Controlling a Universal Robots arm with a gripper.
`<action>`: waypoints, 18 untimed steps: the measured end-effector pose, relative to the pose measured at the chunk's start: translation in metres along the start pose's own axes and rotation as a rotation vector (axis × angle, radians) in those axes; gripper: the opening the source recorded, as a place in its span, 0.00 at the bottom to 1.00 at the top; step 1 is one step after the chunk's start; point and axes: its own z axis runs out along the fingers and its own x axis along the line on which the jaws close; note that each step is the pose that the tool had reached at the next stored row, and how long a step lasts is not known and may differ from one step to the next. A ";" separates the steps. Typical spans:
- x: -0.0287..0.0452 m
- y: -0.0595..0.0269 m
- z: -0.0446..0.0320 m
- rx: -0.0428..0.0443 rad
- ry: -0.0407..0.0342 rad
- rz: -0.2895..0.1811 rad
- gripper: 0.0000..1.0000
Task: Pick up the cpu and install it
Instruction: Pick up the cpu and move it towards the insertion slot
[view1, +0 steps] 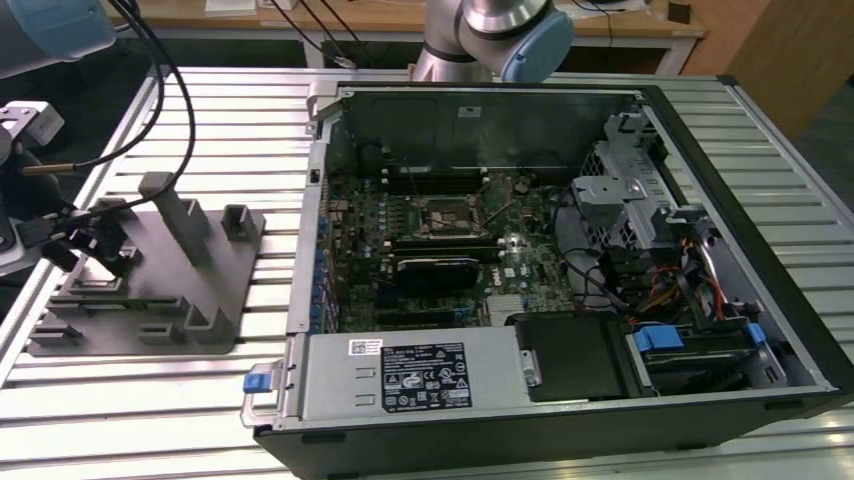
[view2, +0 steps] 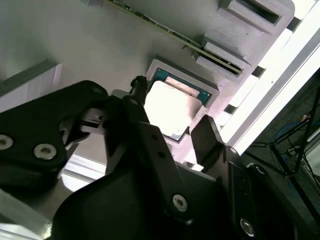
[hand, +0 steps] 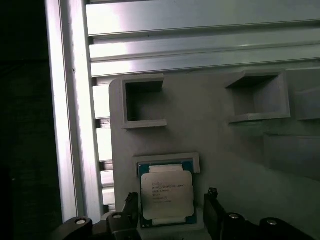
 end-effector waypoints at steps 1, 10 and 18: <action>0.0000 0.0000 0.0000 0.0000 0.0000 0.000 0.65; 0.0004 -0.0003 0.0063 -0.0061 0.0008 0.000 0.65; 0.0006 -0.0005 0.0101 -0.0162 0.0023 -0.007 0.65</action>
